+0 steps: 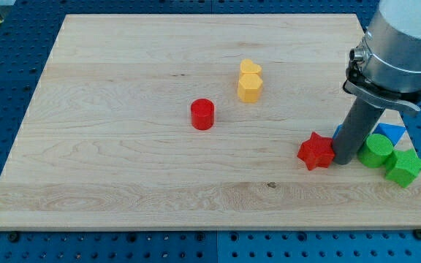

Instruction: Push red star to red circle

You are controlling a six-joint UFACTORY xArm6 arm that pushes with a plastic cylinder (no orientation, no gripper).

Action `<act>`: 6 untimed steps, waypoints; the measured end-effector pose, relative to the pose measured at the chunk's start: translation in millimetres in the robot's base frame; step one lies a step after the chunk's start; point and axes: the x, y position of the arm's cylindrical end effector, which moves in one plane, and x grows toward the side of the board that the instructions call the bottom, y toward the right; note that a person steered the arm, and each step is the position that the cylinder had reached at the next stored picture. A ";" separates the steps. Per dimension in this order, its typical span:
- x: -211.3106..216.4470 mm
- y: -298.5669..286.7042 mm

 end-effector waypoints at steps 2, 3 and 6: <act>0.0 -66.1; 0.0 -106.0; -12.2 -193.8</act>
